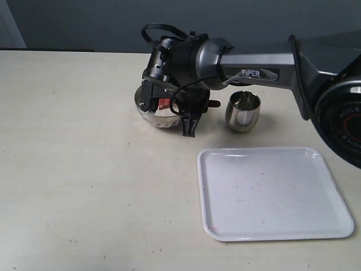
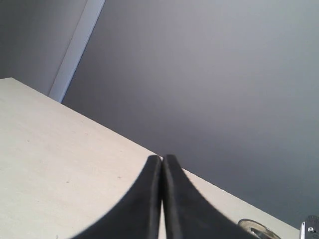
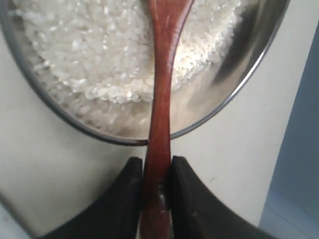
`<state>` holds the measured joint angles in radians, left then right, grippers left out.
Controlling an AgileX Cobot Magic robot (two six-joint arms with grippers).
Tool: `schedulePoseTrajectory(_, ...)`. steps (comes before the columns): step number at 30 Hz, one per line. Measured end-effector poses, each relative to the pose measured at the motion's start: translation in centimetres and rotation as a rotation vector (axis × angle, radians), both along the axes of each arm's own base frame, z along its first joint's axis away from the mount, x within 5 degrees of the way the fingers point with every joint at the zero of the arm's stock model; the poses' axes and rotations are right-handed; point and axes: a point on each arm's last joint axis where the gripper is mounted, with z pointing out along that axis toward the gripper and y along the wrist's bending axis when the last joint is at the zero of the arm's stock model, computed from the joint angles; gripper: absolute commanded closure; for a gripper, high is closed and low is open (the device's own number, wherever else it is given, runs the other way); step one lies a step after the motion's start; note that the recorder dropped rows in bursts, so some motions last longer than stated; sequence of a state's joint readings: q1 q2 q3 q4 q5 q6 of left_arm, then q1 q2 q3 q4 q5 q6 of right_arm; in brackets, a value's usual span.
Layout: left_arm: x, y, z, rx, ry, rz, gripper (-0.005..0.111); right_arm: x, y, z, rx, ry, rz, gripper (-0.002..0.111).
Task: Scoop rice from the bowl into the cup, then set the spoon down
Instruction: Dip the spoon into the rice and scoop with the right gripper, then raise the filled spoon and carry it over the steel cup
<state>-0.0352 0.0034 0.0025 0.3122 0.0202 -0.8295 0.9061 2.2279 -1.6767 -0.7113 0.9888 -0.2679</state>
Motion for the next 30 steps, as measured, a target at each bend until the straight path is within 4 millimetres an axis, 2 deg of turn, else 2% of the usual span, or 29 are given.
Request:
schedulePoseTrajectory(4,0.0,0.0,0.0,0.0,0.0,0.0,0.106,0.5,0.3,1.0,0.104,0.075,-0.06,0.109)
schedulePoseTrajectory(10,0.0,0.0,0.0,0.0,0.0,0.0,0.106,-0.1,0.1,1.0,0.092,0.153,-0.102,0.109)
schedulePoseTrajectory(18,0.0,0.0,0.0,0.0,0.0,0.0,0.106,0.7,-1.4,0.9,0.126,0.24,-0.207,0.109)
schedulePoseTrajectory(25,0.0,0.0,0.0,0.0,0.0,0.0,0.106,0.6,-1.9,2.2,0.151,0.251,-0.233,0.109)
schedulePoseTrajectory(30,0.0,0.0,0.0,0.0,0.0,0.0,0.106,1.1,-3.1,3.2,0.183,0.281,-0.29,0.109)
